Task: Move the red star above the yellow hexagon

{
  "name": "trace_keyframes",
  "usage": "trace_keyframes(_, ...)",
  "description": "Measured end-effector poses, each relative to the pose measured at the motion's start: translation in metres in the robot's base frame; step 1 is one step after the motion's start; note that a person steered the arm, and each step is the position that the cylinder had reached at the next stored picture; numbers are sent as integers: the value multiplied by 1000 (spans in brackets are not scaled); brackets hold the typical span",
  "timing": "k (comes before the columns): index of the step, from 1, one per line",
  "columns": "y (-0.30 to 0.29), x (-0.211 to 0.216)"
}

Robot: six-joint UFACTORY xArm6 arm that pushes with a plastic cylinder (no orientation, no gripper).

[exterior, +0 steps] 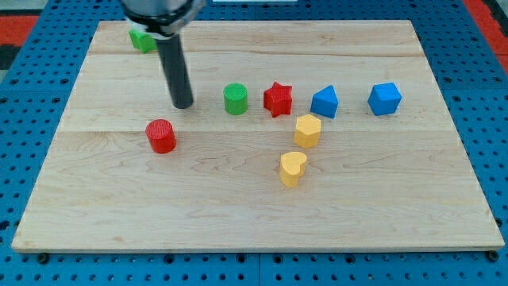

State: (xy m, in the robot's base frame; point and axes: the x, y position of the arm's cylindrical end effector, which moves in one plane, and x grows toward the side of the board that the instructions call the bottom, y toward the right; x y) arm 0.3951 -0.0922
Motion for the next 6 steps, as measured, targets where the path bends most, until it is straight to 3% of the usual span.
trace_keyframes(2,132,-10)
trace_keyframes(3,139,-6)
trace_keyframes(4,90,-1)
trace_keyframes(6,64,99)
